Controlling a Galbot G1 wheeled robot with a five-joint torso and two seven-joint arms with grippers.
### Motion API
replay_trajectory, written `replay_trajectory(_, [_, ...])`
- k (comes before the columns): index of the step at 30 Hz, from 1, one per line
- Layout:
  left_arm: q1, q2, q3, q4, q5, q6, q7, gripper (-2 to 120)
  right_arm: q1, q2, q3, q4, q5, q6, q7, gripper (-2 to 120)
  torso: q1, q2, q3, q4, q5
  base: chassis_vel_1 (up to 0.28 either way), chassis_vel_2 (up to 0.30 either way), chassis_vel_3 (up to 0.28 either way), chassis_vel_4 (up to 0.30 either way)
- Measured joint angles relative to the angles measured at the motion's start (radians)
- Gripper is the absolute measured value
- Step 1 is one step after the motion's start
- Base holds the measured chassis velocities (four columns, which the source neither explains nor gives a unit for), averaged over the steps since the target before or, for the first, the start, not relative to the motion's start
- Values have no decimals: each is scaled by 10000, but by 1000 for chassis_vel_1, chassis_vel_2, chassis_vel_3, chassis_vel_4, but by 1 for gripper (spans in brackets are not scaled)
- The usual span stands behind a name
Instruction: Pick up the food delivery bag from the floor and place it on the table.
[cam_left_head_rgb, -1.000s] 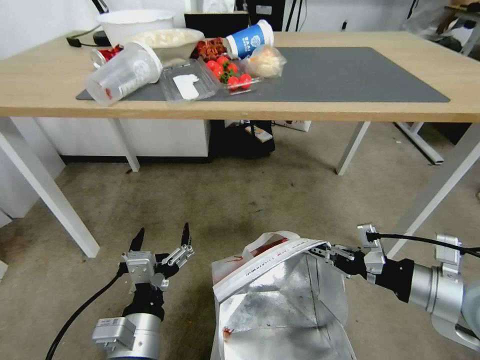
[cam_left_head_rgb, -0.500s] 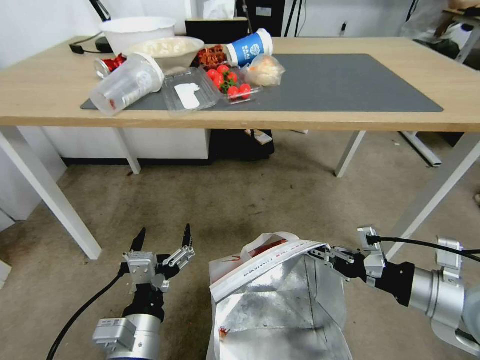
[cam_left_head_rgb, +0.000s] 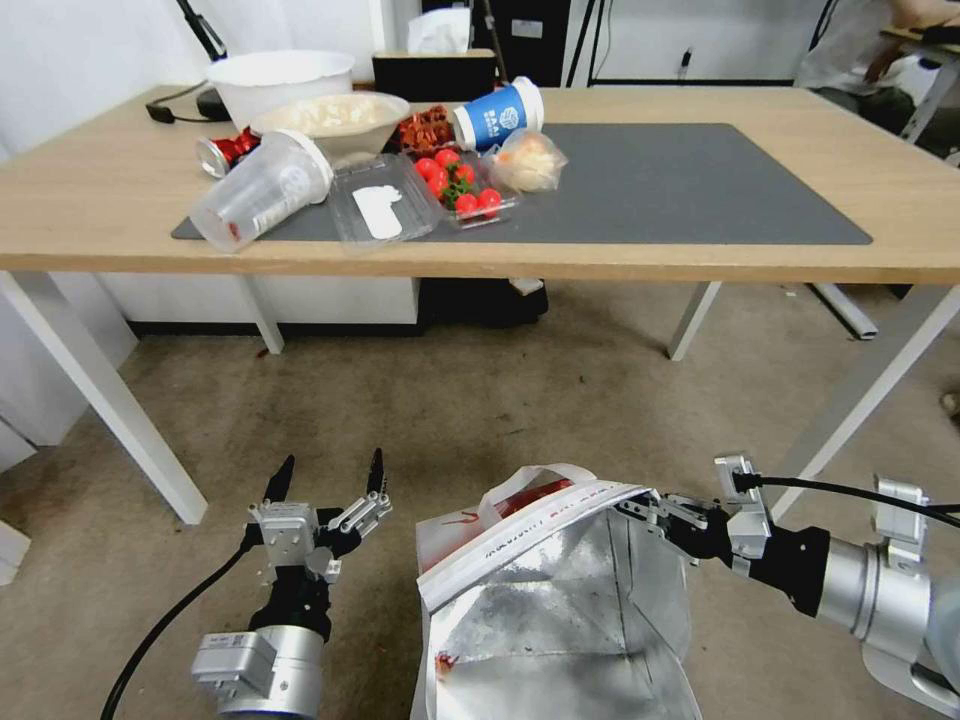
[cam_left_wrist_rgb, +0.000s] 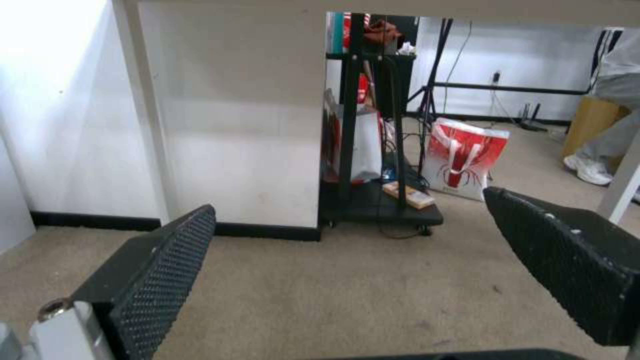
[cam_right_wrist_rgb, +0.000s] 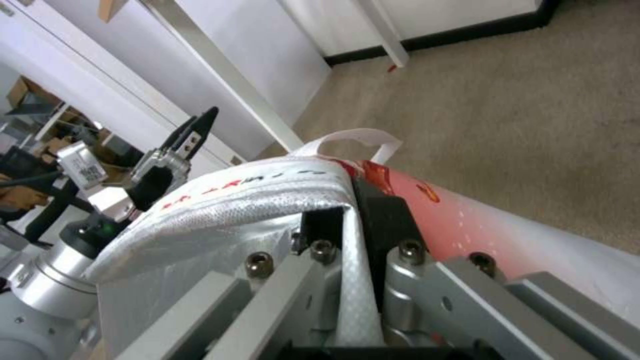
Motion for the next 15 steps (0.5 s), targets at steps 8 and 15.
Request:
replay_trajectory(8, [24,-50,20,19,-8,4,7,100,58,-78,0,-31,9,9,-23,0,99,384,288,0,0,0,0,0,0])
replay_trajectory(15, [56,-52,23,19,50,-5,12,100,65,-73,-18,-101,-74,28,-85,0,181,665,488,0,0,0,0,0,0])
